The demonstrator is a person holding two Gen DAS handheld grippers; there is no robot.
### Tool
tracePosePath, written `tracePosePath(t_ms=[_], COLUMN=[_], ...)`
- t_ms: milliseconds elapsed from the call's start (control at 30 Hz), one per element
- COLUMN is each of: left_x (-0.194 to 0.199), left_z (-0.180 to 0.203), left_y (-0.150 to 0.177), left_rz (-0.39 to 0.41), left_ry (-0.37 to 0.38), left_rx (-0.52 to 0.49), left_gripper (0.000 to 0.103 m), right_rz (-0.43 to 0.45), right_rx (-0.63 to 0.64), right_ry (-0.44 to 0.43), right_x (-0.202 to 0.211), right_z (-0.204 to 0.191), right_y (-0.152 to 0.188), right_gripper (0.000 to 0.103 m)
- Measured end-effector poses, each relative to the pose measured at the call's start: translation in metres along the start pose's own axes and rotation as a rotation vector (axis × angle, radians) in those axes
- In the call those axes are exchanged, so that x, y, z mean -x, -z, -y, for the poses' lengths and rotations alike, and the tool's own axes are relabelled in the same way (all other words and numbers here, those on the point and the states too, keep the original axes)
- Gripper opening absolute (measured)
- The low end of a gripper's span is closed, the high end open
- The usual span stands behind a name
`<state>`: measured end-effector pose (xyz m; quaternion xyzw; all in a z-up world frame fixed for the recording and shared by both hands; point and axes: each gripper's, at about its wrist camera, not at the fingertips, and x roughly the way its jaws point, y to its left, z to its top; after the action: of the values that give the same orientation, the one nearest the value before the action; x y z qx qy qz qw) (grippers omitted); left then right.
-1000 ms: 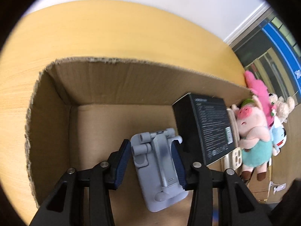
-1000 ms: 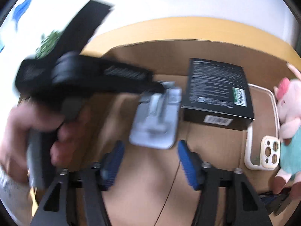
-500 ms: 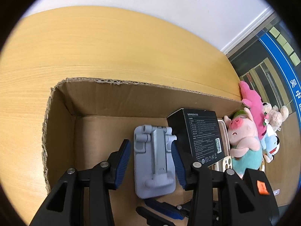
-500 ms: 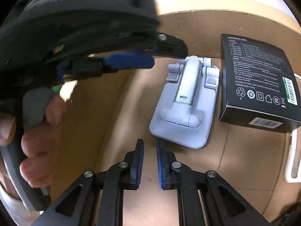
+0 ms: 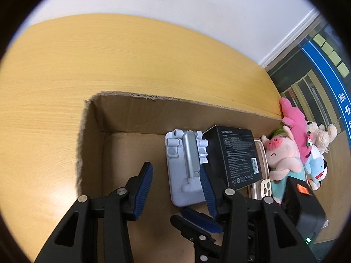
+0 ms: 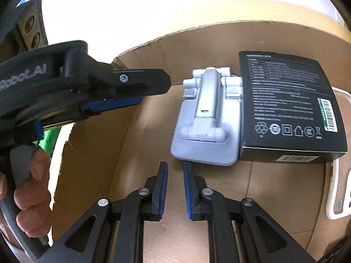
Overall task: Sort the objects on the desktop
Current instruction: 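Open the left gripper and withdraw it from the phone stand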
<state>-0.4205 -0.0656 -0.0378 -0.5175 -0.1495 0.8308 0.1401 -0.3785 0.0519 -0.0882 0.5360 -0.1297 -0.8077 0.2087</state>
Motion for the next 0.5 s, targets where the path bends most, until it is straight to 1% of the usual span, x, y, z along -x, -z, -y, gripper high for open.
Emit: tracePosePath(t_ms=[67, 133, 200, 233, 267, 300, 333, 367, 400, 433, 467, 500], left_x=[0.019, 0.044, 0.078, 0.099, 0.12, 0.141, 0.165, 0.185, 0.203, 0.221, 0.229, 0.233], left_z=[0.001, 0.006, 0.014, 0.019, 0.022, 0.025, 0.03, 0.034, 0.038, 0.043, 0.046, 0.05], left_y=[0.006, 0.016, 0.031, 0.043, 0.054, 0.066, 0.081, 0.097, 0.112, 0.131, 0.141, 0.154], left_rz=[0.05, 0.113, 0.194, 0.24, 0.281, 0.328, 0.386, 0.438, 0.483, 0.532, 0.548, 0.56], left_ry=[-0.025, -0.078, -0.135, -0.165, -0.193, -0.212, -0.229, -0.251, -0.28, -0.322, -0.342, -0.352], left_rx=[-0.005, -0.034, -0.084, -0.108, -0.122, -0.138, -0.158, -0.173, -0.181, -0.188, -0.19, -0.192], left_gripper=[0.043, 0.045, 0.045, 0.047, 0.049, 0.054, 0.067, 0.076, 0.085, 0.085, 0.085, 0.085], right_rz=[-0.004, 0.006, 0.055, 0.096, 0.154, 0.2, 0.255, 0.321, 0.384, 0.438, 0.487, 0.499], right_rx=[0.002, 0.021, 0.058, 0.069, 0.08, 0.093, 0.116, 0.15, 0.182, 0.209, 0.236, 0.254], right_ry=[-0.017, -0.018, 0.012, 0.017, 0.018, 0.02, 0.027, 0.047, 0.077, 0.11, 0.152, 0.186], right_x=[0.002, 0.015, 0.045, 0.065, 0.095, 0.121, 0.15, 0.181, 0.211, 0.236, 0.266, 0.274], right_z=[-0.004, -0.01, -0.018, -0.021, -0.024, -0.03, -0.023, -0.028, -0.02, -0.024, -0.015, -0.03], right_y=[0.0, 0.004, 0.014, 0.021, 0.033, 0.047, 0.055, 0.074, 0.077, 0.099, 0.112, 0.112], right_gripper=[0.015, 0.021, 0.05, 0.056, 0.066, 0.076, 0.081, 0.091, 0.1, 0.103, 0.103, 0.103])
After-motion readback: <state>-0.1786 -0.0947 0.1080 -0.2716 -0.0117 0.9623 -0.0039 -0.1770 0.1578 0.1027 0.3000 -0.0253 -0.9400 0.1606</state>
